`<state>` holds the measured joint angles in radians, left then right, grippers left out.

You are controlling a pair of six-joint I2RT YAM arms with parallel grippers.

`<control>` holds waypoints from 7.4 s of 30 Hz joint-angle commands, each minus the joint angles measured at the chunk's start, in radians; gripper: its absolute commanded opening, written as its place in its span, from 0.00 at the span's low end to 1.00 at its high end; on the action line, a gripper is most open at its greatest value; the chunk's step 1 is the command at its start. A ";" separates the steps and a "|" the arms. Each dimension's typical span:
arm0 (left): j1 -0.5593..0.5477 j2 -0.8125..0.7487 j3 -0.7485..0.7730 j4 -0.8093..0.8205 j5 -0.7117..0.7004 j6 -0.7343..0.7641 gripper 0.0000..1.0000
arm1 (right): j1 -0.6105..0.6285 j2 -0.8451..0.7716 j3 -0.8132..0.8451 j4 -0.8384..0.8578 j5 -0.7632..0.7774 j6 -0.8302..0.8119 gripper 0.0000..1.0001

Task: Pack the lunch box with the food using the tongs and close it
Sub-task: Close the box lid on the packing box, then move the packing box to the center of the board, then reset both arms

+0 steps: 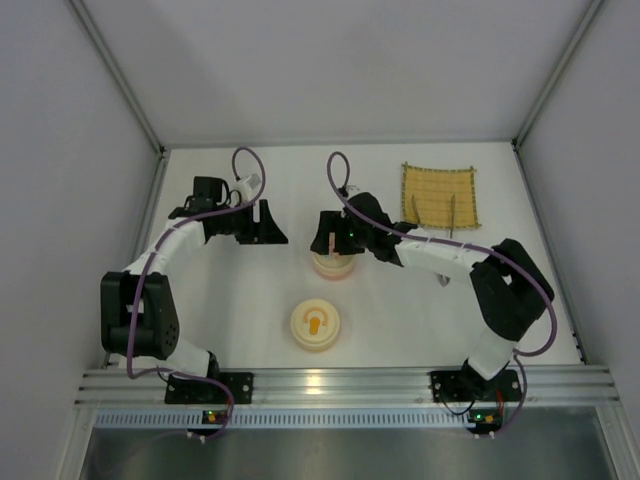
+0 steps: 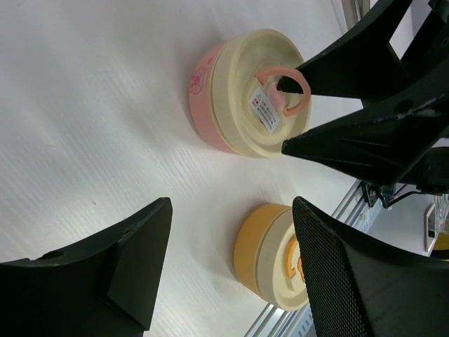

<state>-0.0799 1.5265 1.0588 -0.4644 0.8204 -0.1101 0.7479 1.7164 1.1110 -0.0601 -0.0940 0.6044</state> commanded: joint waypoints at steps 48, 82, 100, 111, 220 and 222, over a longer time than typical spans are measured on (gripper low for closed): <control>0.003 0.052 0.053 0.046 0.102 -0.062 0.69 | -0.374 -0.074 -0.207 0.282 -0.452 0.081 0.53; 0.003 0.081 0.052 0.066 0.060 -0.057 0.64 | -0.331 -0.045 -0.053 0.171 -0.573 -0.034 0.00; 0.003 0.100 0.049 0.069 0.054 -0.051 0.64 | -0.324 0.080 -0.080 0.106 -0.484 -0.088 0.00; -0.037 0.218 0.237 -0.063 0.023 0.096 0.68 | -0.344 -0.114 -0.181 0.226 -0.543 -0.052 0.26; 0.218 -0.307 -0.114 -0.102 -0.391 0.236 0.98 | -0.407 -0.597 -0.347 -0.277 -0.024 -0.359 0.99; 0.219 -0.313 -0.117 -0.099 -0.392 0.240 0.98 | -0.407 -0.601 -0.341 -0.282 -0.021 -0.362 0.99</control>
<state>0.1322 1.2205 0.9413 -0.6121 0.4255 0.1261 0.3264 1.1202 0.7269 -0.3801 -0.1482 0.2607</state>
